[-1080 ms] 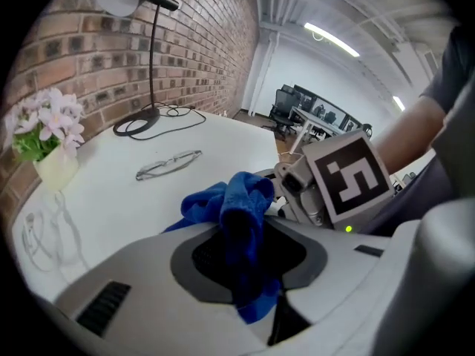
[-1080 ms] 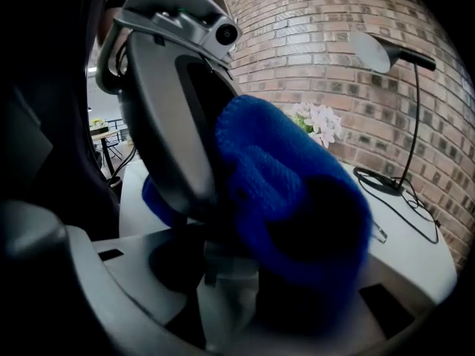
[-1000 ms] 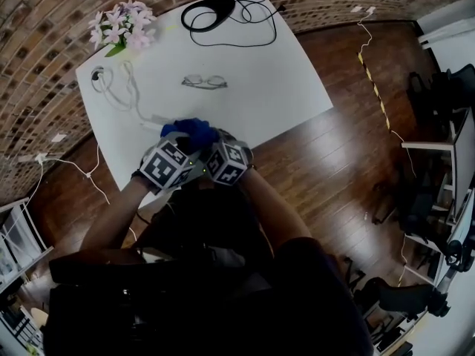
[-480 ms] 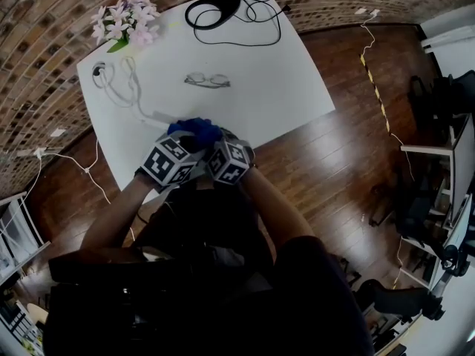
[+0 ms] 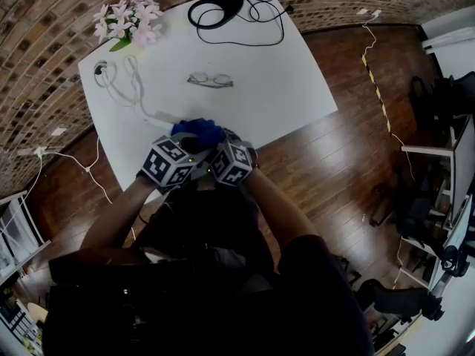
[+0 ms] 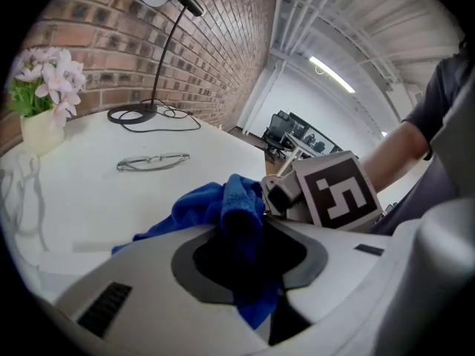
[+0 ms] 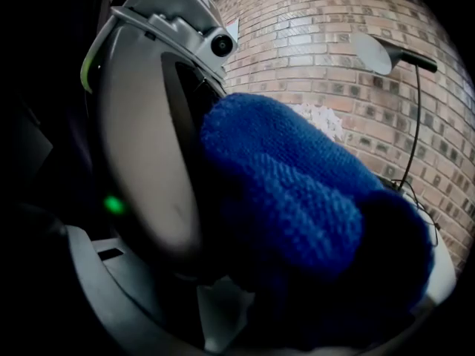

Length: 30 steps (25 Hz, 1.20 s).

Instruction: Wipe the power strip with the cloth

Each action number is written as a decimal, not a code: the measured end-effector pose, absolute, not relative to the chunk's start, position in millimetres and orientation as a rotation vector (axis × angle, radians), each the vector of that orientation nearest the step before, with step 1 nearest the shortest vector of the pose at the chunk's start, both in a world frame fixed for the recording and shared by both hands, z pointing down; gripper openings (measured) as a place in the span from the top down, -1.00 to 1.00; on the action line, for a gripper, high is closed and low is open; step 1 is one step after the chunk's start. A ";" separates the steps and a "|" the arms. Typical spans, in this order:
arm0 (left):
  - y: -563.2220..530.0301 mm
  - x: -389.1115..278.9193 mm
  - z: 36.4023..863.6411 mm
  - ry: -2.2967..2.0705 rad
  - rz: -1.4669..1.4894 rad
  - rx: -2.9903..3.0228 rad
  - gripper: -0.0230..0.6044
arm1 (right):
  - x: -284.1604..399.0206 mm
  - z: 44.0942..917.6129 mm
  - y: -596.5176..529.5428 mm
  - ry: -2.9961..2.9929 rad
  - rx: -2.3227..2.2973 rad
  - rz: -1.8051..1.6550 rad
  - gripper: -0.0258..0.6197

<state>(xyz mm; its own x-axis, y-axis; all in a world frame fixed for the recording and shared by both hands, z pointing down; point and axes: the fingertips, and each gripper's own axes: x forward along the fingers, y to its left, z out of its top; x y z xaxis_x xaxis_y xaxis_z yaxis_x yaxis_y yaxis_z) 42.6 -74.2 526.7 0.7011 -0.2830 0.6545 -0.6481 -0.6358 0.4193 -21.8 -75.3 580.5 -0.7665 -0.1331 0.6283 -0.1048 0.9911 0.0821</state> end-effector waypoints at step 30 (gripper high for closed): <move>-87.9 1.4 529.3 -0.992 0.760 2.331 0.59 | -21.7 580.5 -76.8 -2.460 0.187 -0.075 0.40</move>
<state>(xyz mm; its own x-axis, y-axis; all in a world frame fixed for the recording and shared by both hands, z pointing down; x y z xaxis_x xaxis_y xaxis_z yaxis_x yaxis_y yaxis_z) 1.4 -87.9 529.3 0.5805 -0.4842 0.6547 -0.7581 -0.6147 0.2176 -21.7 -76.8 580.5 -0.7715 -0.1537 0.6174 -0.1156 0.9881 0.1015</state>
